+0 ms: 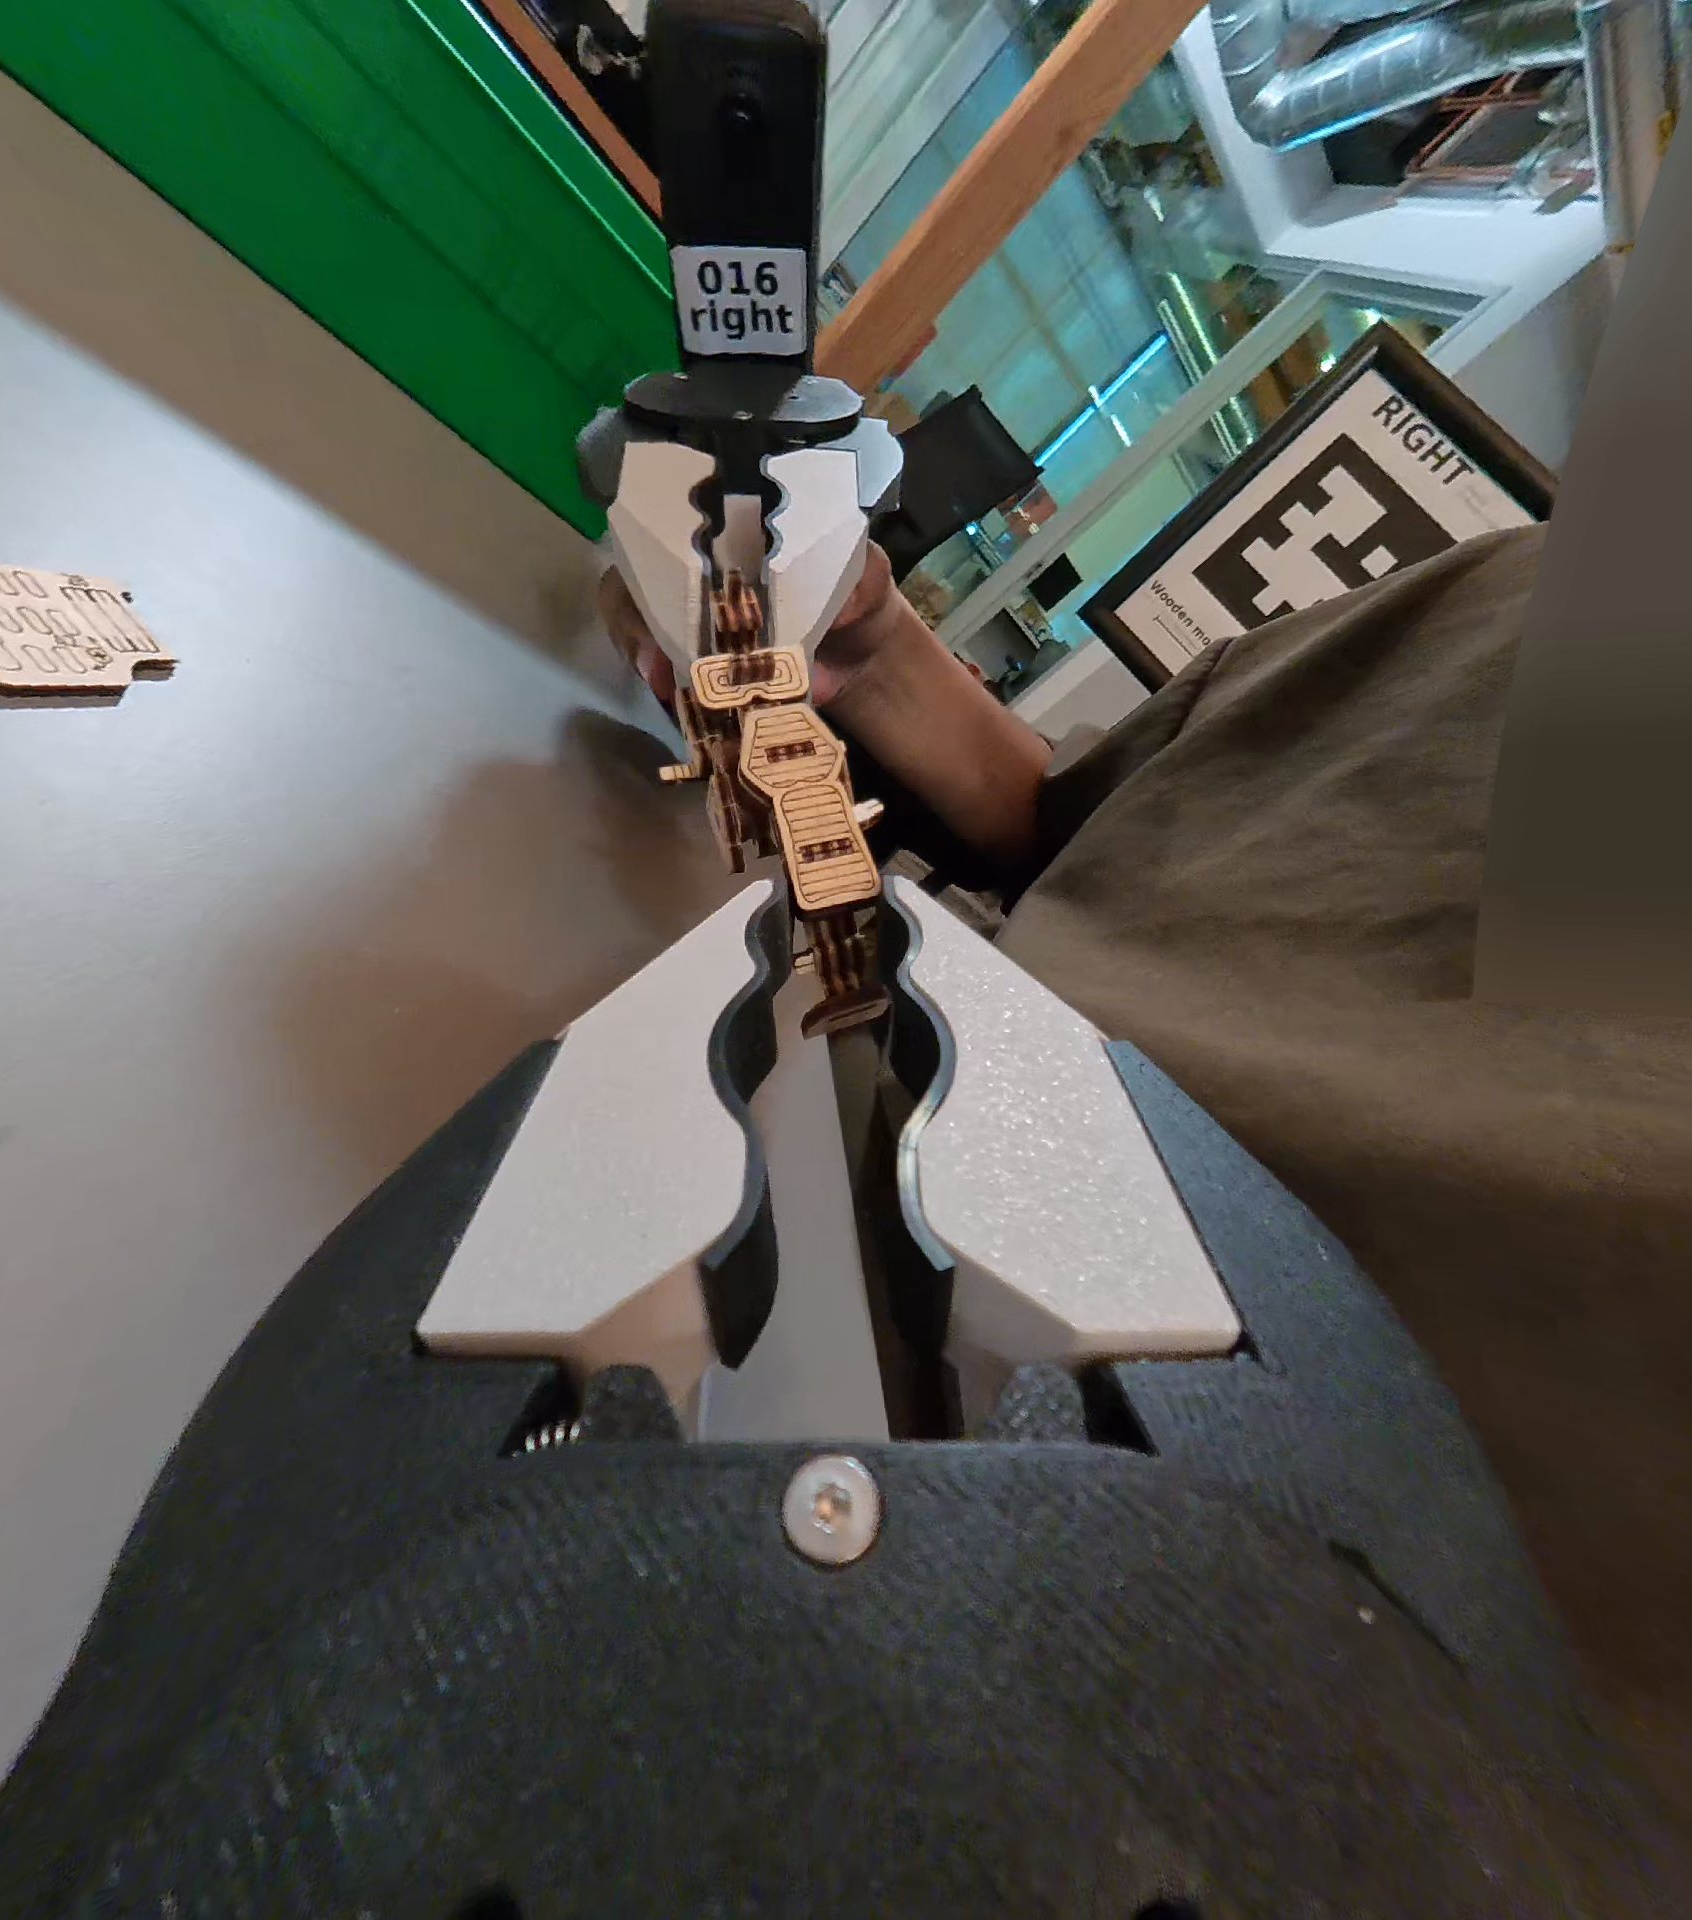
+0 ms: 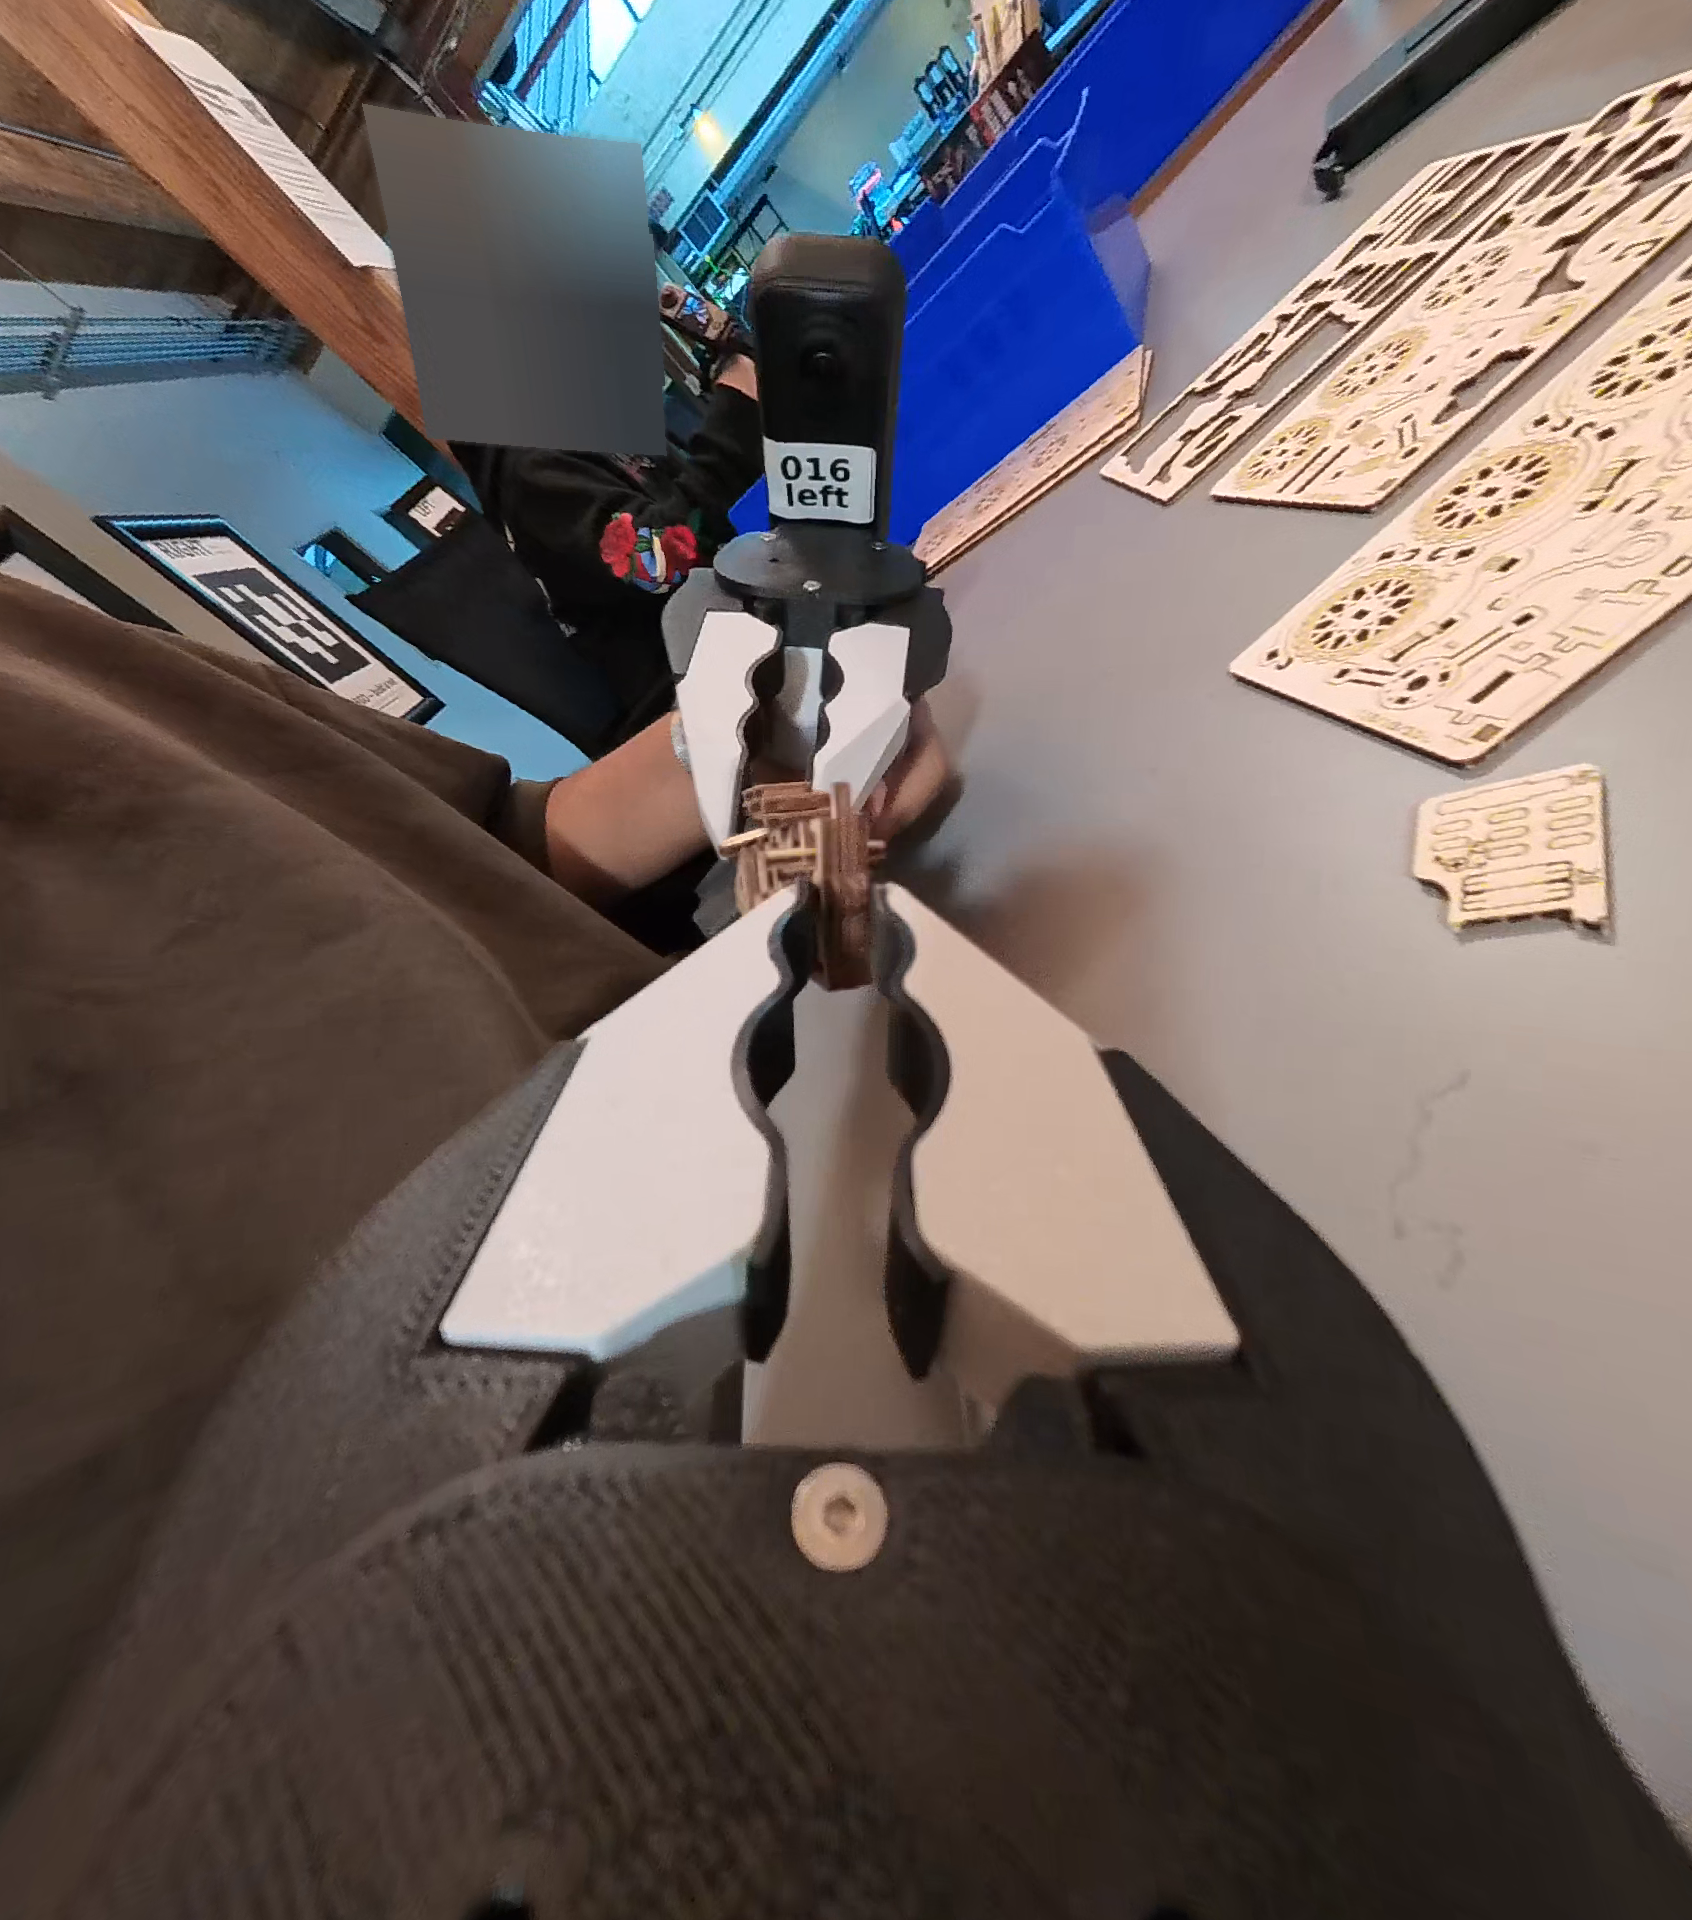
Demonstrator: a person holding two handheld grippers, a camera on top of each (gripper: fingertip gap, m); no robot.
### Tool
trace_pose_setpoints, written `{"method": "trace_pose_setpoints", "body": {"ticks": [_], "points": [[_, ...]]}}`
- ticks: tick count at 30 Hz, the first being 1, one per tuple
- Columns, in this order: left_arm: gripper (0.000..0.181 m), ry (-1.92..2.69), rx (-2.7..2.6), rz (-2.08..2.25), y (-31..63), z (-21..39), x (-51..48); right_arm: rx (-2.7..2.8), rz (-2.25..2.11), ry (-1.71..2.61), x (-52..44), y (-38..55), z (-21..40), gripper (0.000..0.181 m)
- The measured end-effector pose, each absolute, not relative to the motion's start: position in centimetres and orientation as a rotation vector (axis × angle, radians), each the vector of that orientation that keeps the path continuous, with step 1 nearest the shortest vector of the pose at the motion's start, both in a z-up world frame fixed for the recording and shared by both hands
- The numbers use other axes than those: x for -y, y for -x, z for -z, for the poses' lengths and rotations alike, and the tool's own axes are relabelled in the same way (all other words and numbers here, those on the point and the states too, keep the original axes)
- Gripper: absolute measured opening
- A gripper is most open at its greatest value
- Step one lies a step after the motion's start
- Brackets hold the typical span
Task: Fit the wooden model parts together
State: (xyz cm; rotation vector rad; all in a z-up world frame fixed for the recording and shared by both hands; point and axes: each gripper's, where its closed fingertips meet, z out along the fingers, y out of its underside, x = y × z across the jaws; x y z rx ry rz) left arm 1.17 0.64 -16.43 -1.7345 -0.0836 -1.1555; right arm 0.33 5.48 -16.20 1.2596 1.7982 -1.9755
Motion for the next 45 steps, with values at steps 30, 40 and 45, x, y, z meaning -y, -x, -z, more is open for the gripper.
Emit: {"method": "trace_pose_setpoints", "body": {"ticks": [30, 40, 45], "points": [[0.033, 1.840, 0.209, 0.872, -0.5, 18.2, -3.1, -1.721, 2.024, -1.357, -6.4, 0.6, 15.8, 0.006], [0.025, 1.838, 0.210, 0.890, -0.3, 18.2, -3.0, -1.686, 2.027, -1.358, -6.6, 0.8, 15.8, 0.006], [0.025, 1.837, 0.212, 0.884, -0.1, 18.1, -3.1, -1.678, 2.026, -1.358, -6.7, 0.8, 15.9, 0.006]]}}
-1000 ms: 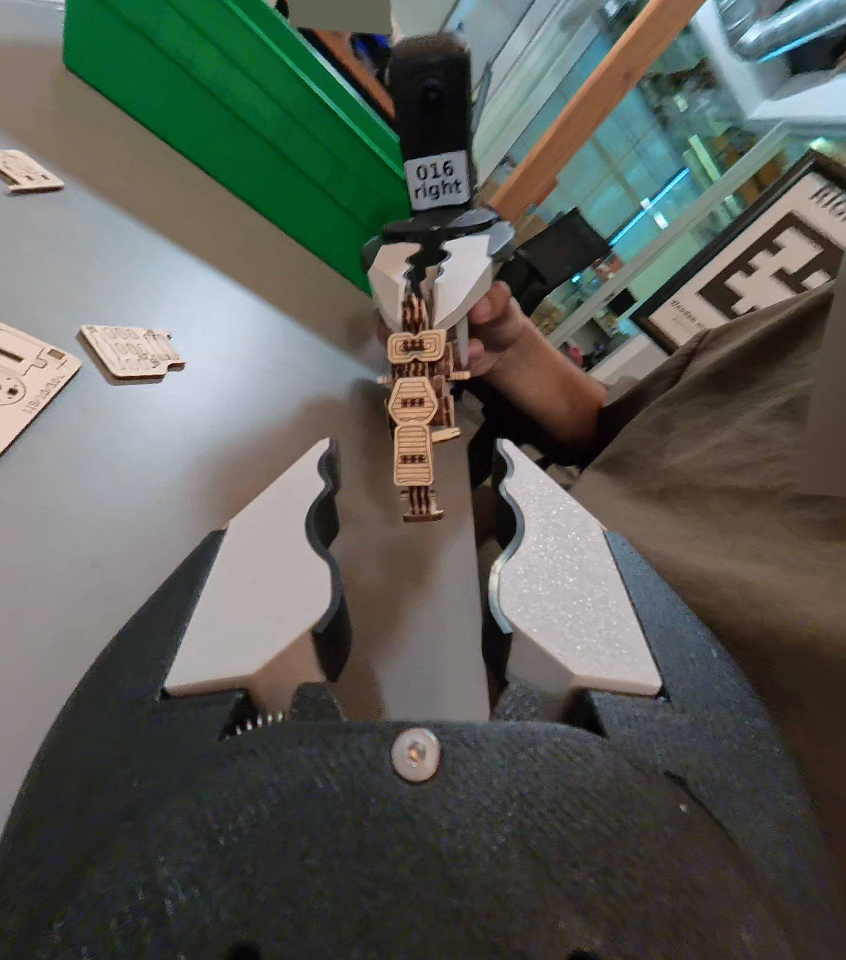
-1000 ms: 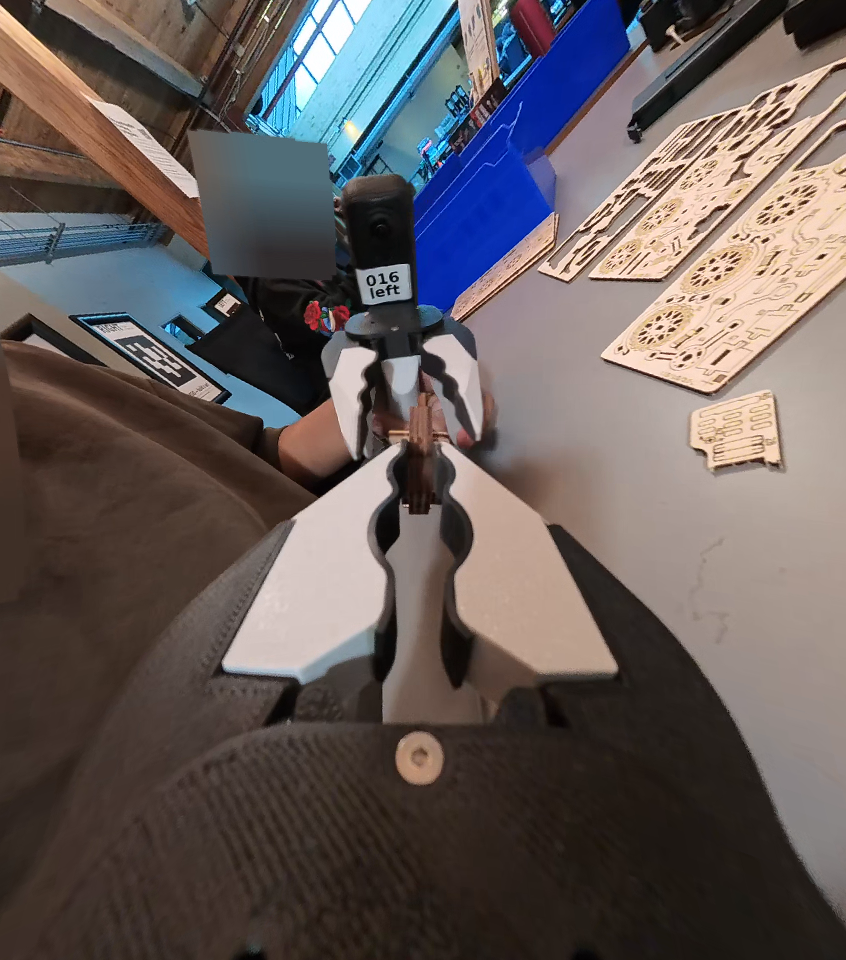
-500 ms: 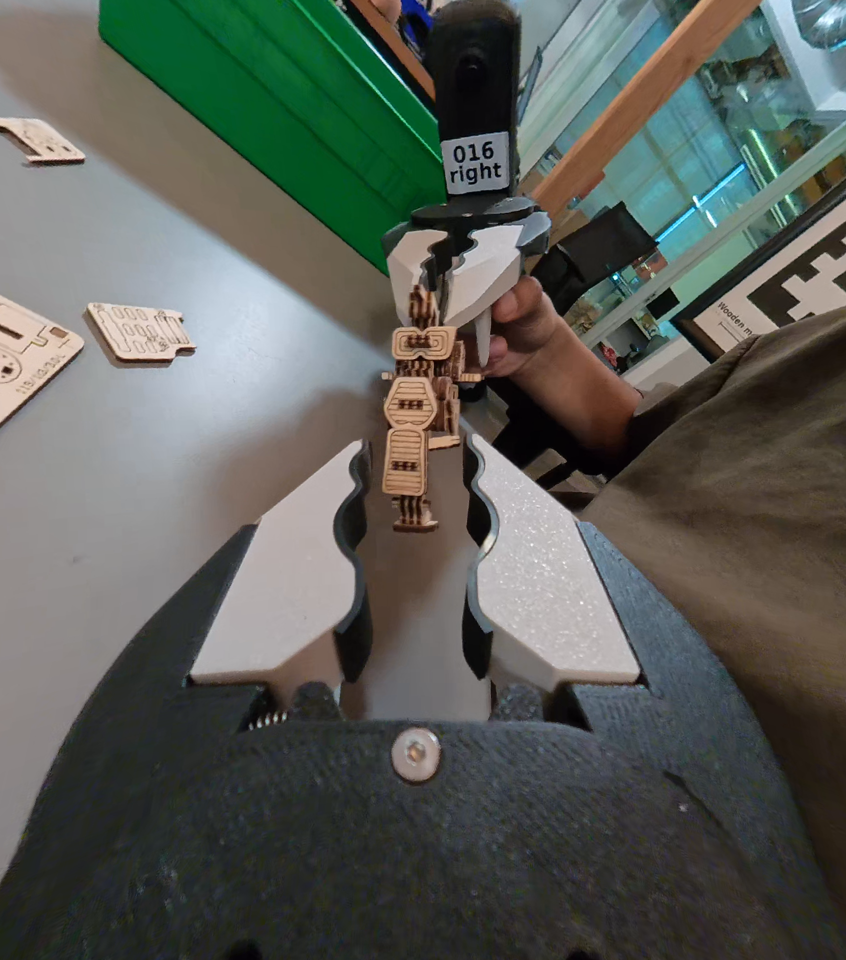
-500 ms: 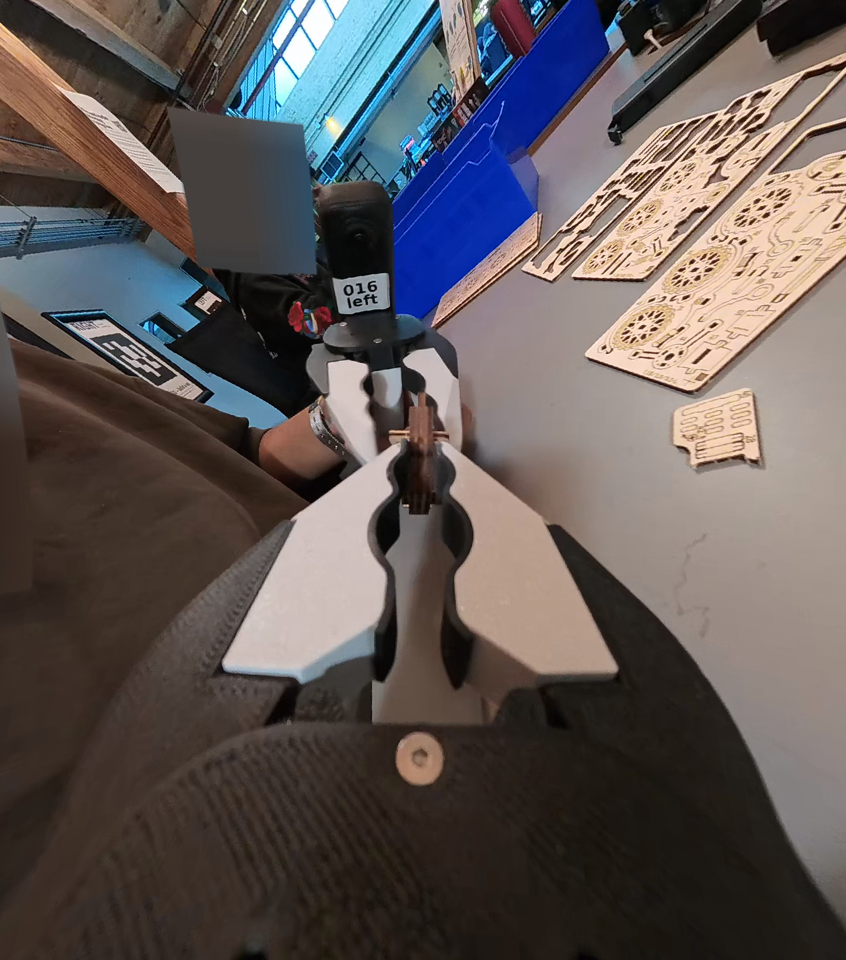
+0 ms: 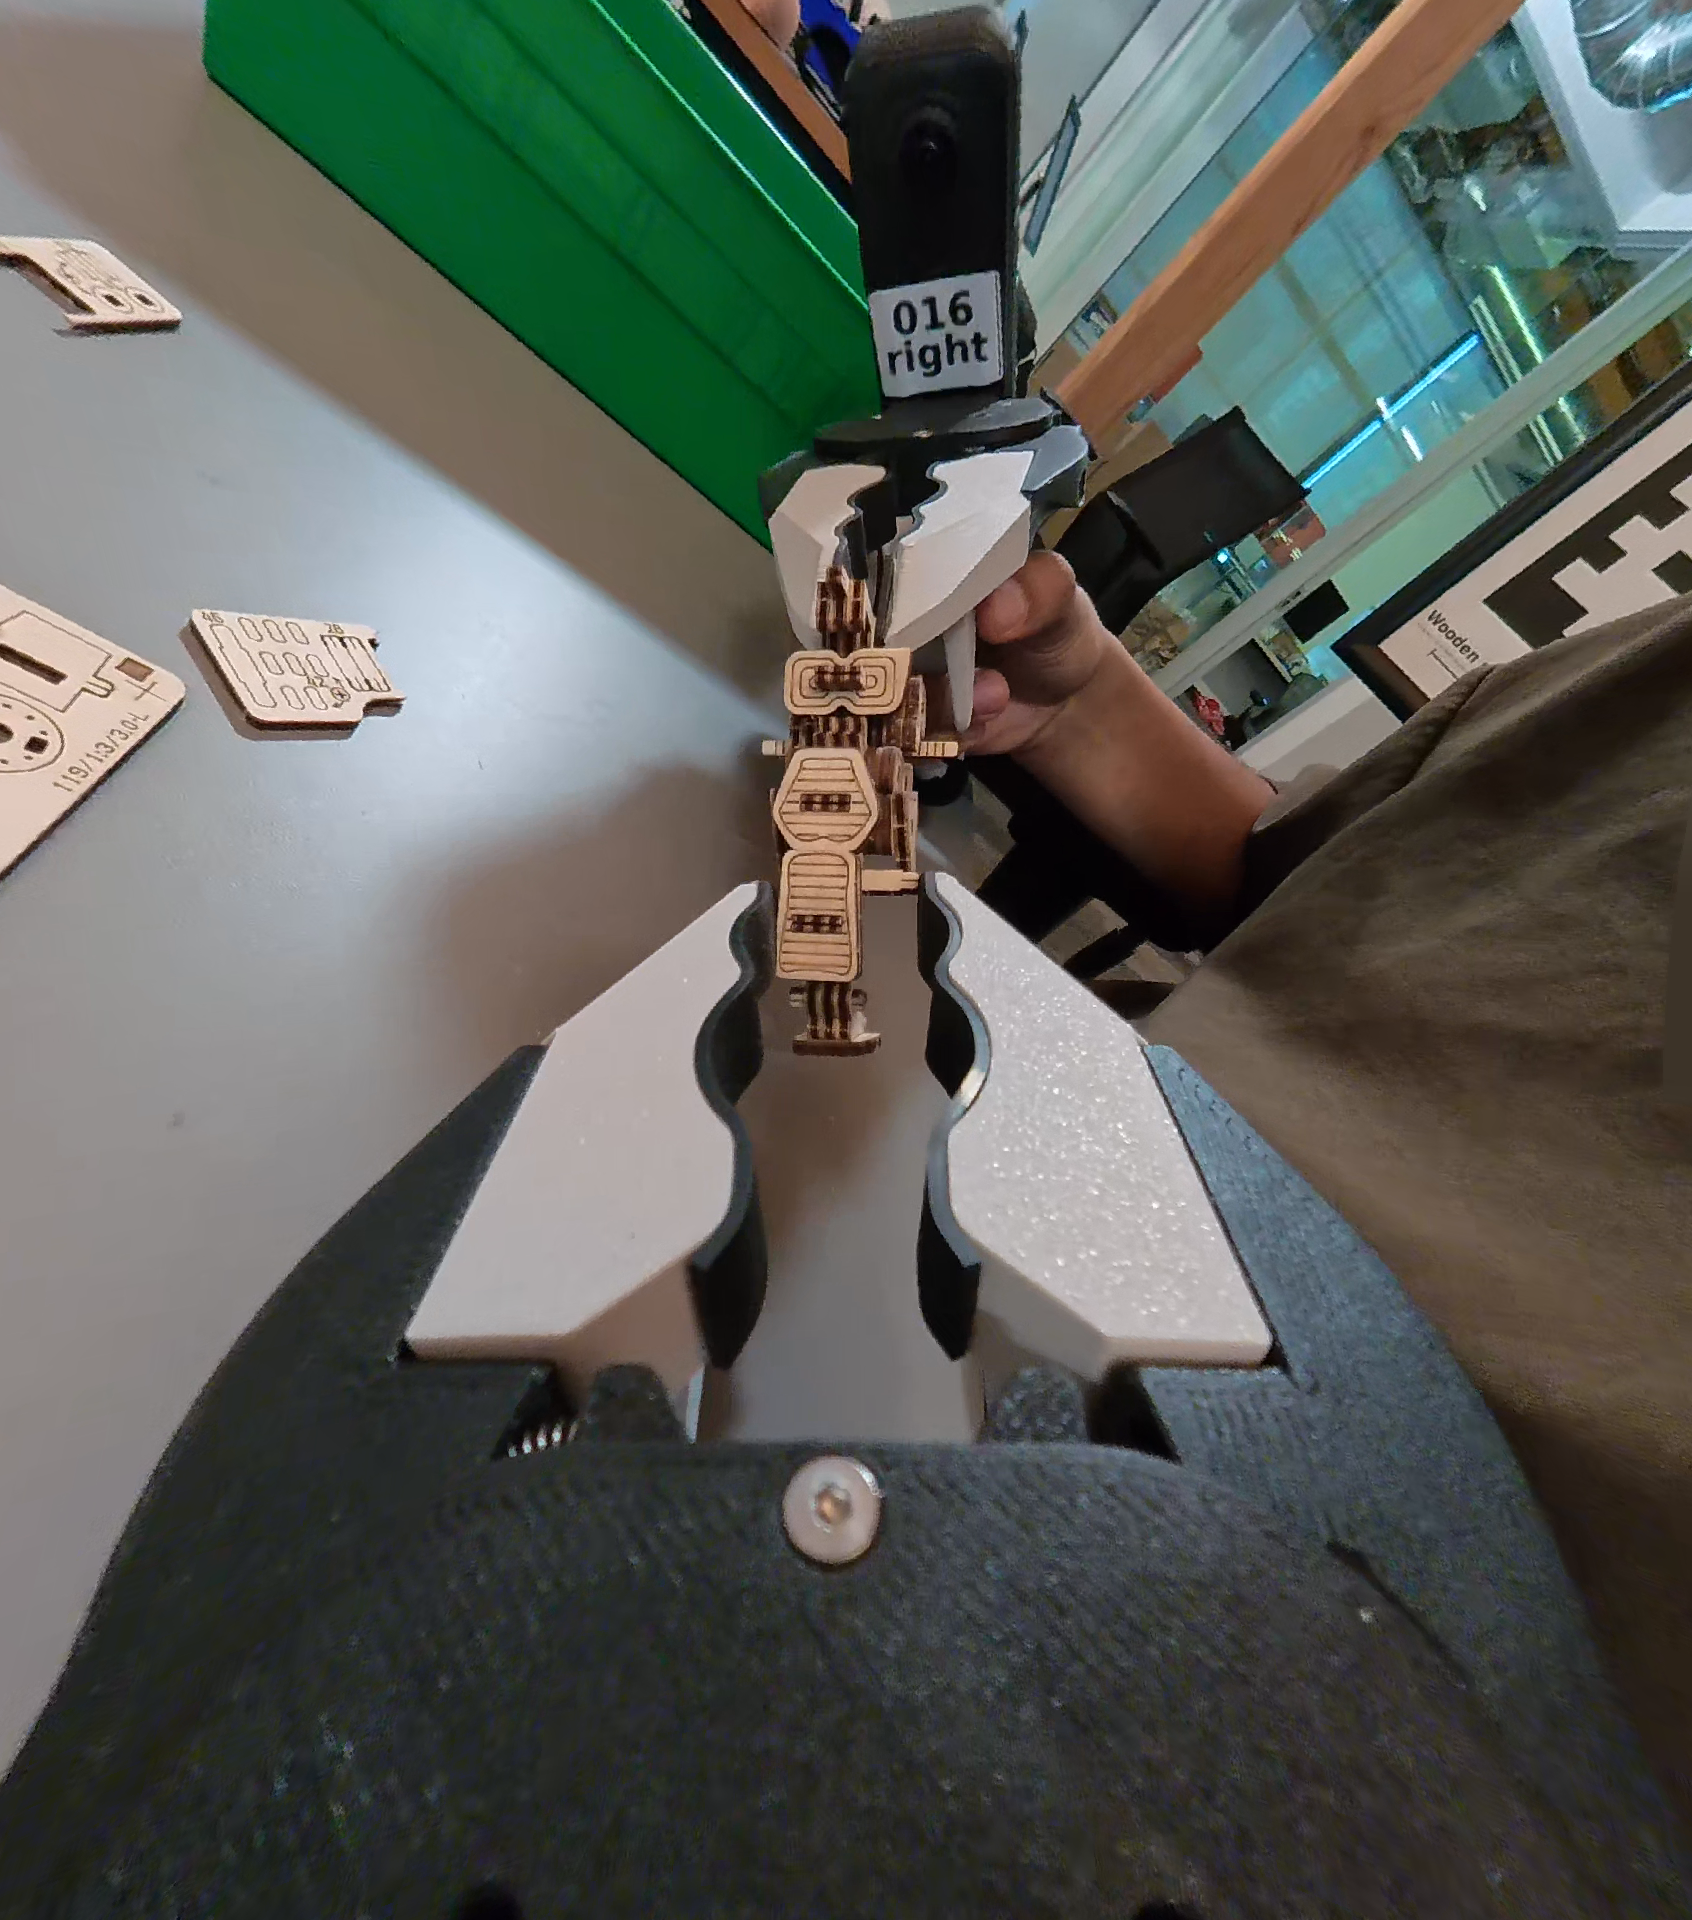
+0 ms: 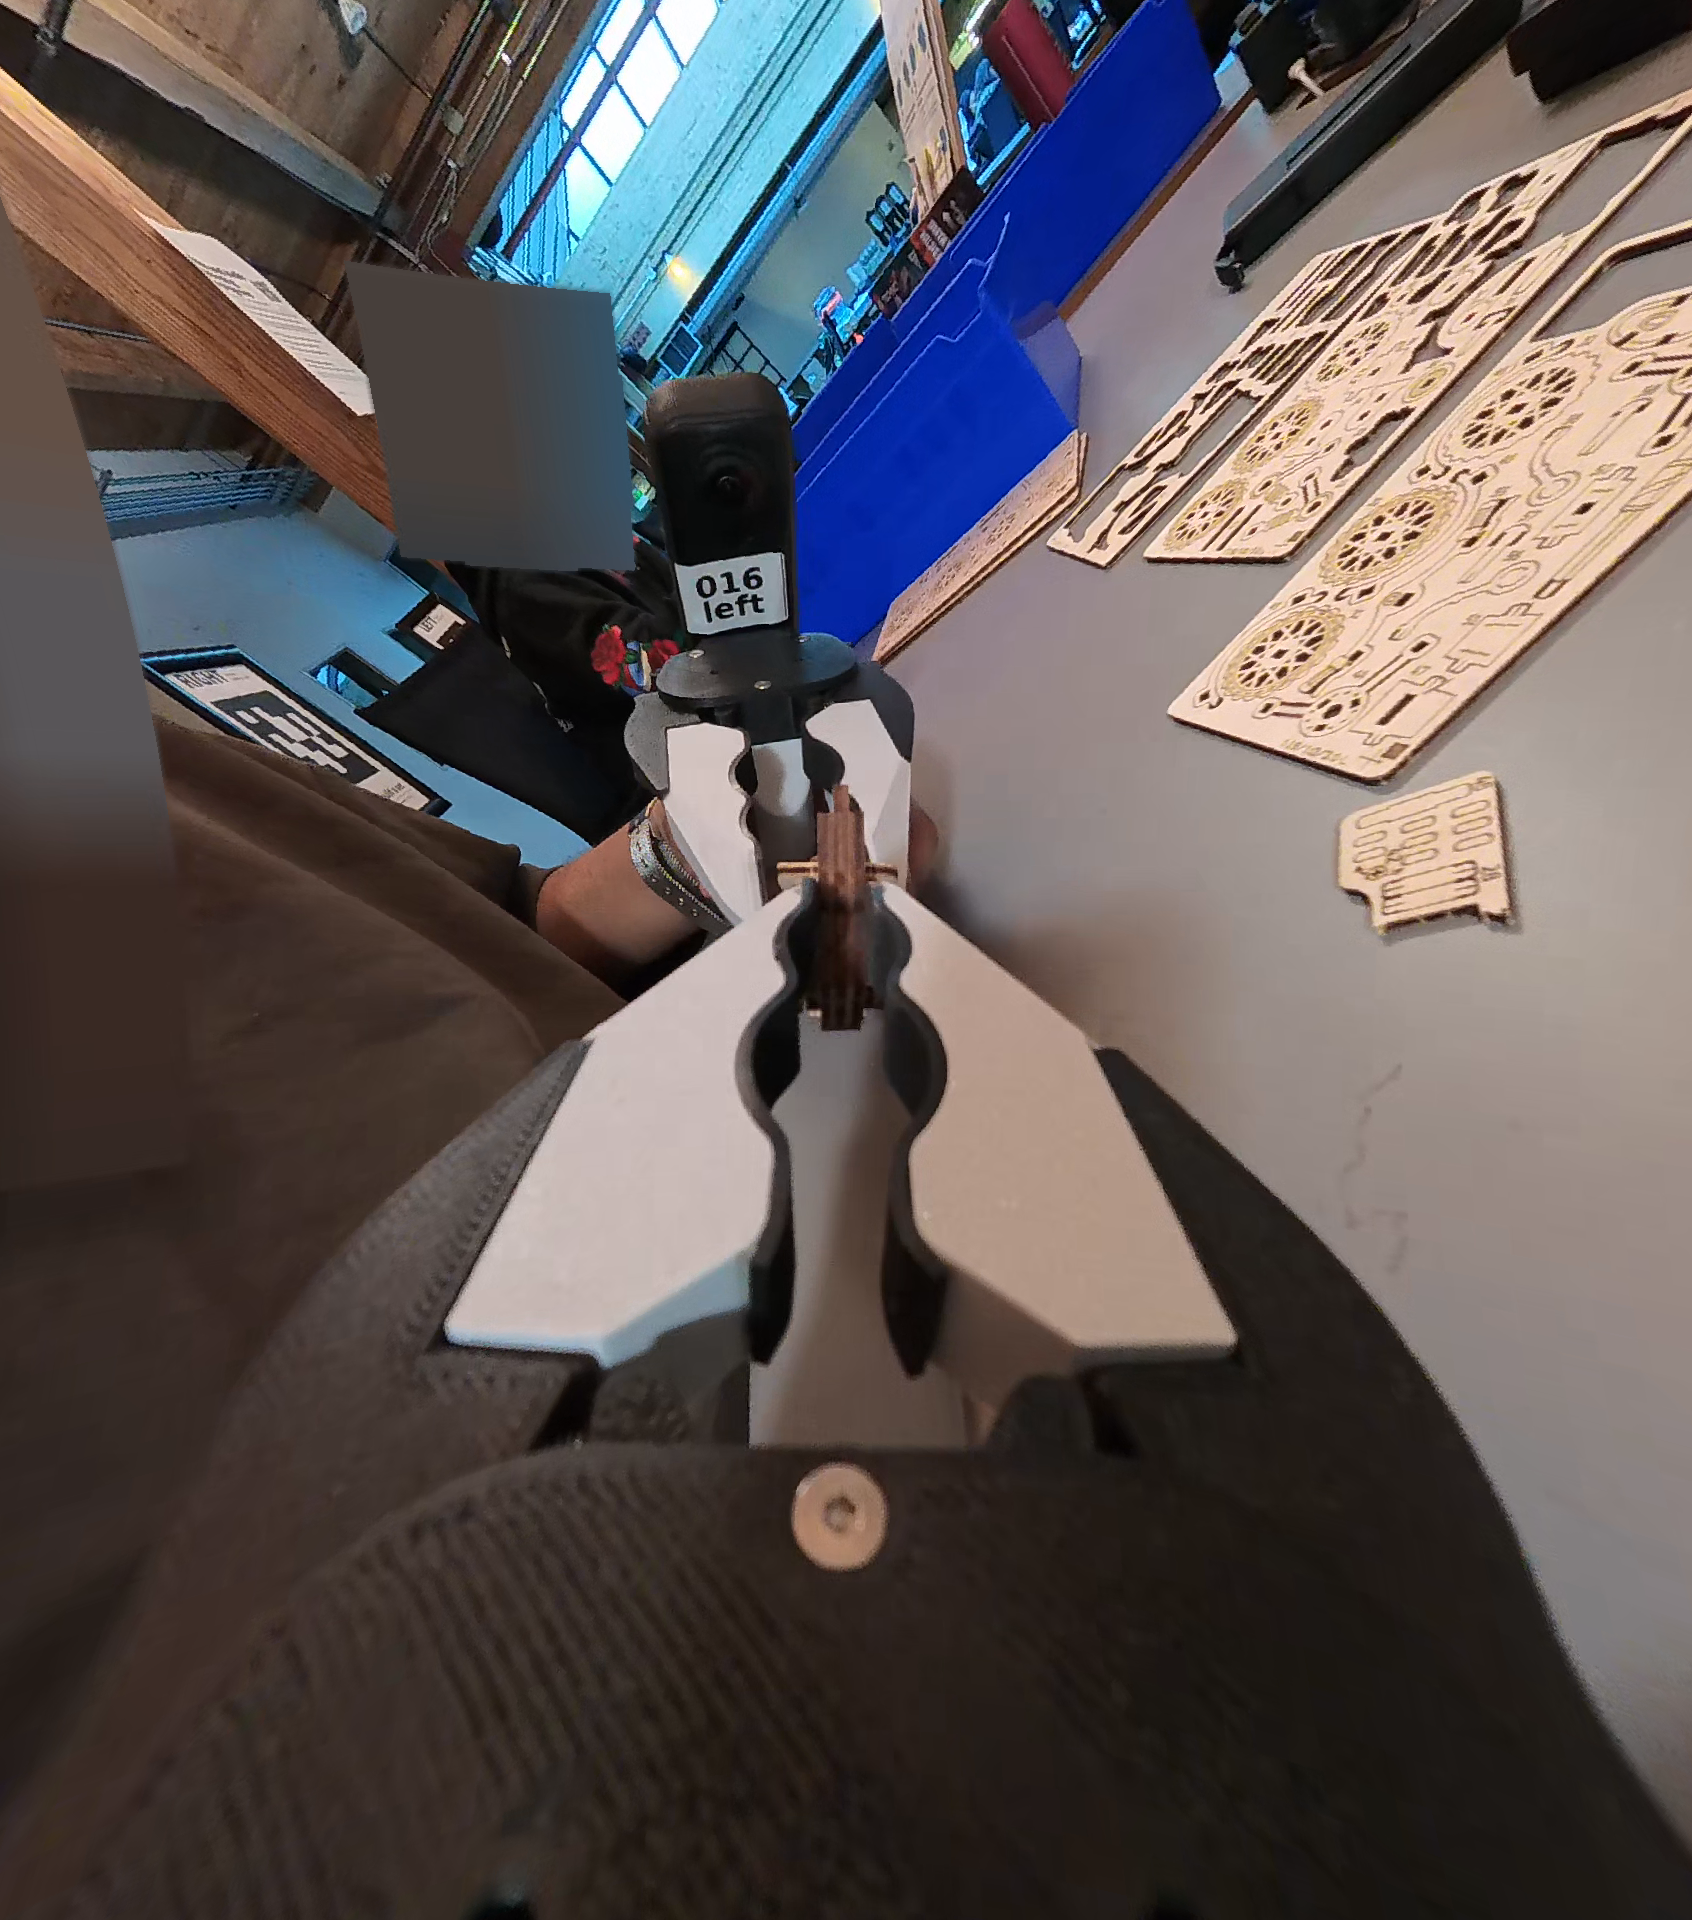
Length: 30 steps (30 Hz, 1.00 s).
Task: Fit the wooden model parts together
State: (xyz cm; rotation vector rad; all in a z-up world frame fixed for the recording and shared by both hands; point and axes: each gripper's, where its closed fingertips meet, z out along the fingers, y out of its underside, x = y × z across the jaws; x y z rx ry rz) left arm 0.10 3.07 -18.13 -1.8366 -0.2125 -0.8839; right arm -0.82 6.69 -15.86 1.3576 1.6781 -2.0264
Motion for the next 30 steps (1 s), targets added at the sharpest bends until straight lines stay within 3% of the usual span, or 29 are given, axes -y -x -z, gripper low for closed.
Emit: {"method": "trace_pose_setpoints", "body": {"ticks": [30], "points": [[0.023, 1.916, 0.184, 0.766, -0.22, 18.65, -3.22, -1.702, 2.005, -1.351, -6.75, 0.66, 16.25, 0.006]]}}
